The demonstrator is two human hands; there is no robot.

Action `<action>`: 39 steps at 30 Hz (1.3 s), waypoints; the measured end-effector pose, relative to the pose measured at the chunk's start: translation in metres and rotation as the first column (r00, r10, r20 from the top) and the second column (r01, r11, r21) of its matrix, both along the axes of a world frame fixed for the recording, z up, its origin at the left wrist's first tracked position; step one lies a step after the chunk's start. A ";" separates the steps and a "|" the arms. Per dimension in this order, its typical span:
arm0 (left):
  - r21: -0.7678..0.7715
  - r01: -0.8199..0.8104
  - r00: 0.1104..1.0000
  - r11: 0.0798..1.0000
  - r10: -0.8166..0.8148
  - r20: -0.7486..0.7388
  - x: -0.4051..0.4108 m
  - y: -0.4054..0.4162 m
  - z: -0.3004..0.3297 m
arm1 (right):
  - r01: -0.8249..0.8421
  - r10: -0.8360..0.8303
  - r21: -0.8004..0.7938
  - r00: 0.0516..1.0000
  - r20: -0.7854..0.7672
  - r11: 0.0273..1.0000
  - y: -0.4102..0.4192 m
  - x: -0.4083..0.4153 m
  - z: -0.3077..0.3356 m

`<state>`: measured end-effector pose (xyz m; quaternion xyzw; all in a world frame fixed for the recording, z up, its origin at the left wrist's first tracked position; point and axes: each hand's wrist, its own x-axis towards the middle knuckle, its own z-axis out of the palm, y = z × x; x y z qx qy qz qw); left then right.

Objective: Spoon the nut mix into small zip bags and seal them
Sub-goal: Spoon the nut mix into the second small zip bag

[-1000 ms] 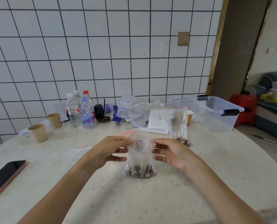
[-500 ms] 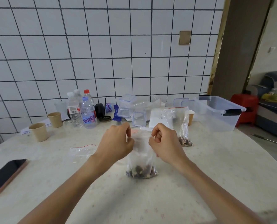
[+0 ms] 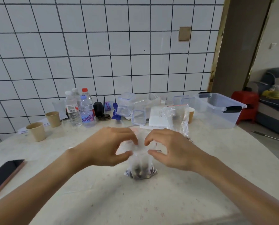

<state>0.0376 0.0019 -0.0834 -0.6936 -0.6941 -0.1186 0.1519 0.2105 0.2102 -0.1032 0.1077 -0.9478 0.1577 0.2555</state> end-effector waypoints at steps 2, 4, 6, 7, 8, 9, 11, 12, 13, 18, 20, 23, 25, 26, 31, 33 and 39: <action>-0.103 -0.082 0.987 0.991 0.066 -0.147 -0.004 0.002 -0.006 | -0.010 -0.007 0.239 0.997 0.070 0.971 0.001 -0.006 -0.003; -0.157 -0.187 0.949 0.970 0.138 -0.282 -0.010 0.005 -0.011 | 0.022 -0.081 0.451 0.990 0.112 0.892 0.003 -0.015 -0.007; -0.179 -0.244 0.923 0.953 0.172 -0.346 -0.017 0.009 -0.012 | 0.067 -0.155 0.552 0.981 0.115 0.831 0.005 -0.020 -0.008; -0.178 -0.249 0.920 0.952 0.174 -0.352 -0.020 0.010 -0.011 | 0.080 -0.171 0.569 0.979 0.108 0.818 0.006 -0.022 -0.007; -0.173 -0.244 0.922 0.954 0.172 -0.348 -0.022 0.011 -0.009 | 0.083 -0.172 0.576 0.980 0.102 0.814 0.007 -0.024 -0.005; -0.165 -0.235 0.925 0.958 0.168 -0.340 -0.024 0.012 -0.006 | 0.080 -0.160 0.575 0.983 0.090 0.815 0.007 -0.026 -0.002; -0.140 -0.210 0.930 0.968 0.153 -0.334 -0.026 0.013 -0.002 | 0.071 -0.127 0.559 0.990 0.062 0.826 0.006 -0.030 0.004; -0.126 -0.195 0.930 0.973 0.143 -0.337 -0.026 0.014 0.000 | 0.072 -0.127 0.552 0.990 0.062 0.830 0.006 -0.031 0.008; -0.118 -0.185 0.931 0.976 0.136 -0.340 -0.026 0.015 0.001 | 0.073 -0.137 0.552 0.988 0.075 0.831 0.005 -0.033 0.011; -0.168 -0.117 0.963 0.979 0.070 -0.261 -0.018 0.020 0.000 | 0.076 -0.201 0.576 0.967 0.156 0.814 0.002 -0.042 0.018; -0.175 -0.076 0.982 0.982 0.043 -0.186 -0.017 0.018 -0.002 | 0.070 -0.201 0.516 0.958 0.203 0.854 0.004 -0.045 0.020; -0.145 -0.061 0.995 0.988 0.048 -0.090 -0.018 0.017 -0.003 | 0.078 -0.178 0.365 0.952 0.249 0.928 0.007 -0.046 0.021; -0.126 -0.099 0.994 0.987 0.092 -0.066 -0.023 0.018 -0.002 | 0.092 -0.182 0.323 0.948 0.261 0.942 0.008 -0.045 0.021; -0.130 -0.131 0.991 0.983 0.125 -0.052 -0.026 0.018 -0.001 | 0.096 -0.183 0.306 0.946 0.269 0.947 0.008 -0.045 0.021; -0.094 -0.183 0.983 0.979 0.185 0.012 -0.037 0.014 -0.003 | 0.092 -0.119 0.136 0.970 0.211 0.986 0.012 -0.045 0.017; -0.050 -0.175 0.984 0.983 0.176 0.016 -0.036 0.012 -0.003 | 0.071 -0.082 0.073 0.984 0.159 0.995 0.015 -0.046 0.015; -0.055 -0.058 0.992 0.997 0.063 0.106 -0.028 0.008 -0.003 | 0.052 -0.010 -0.153 0.965 0.264 0.987 0.027 -0.047 0.015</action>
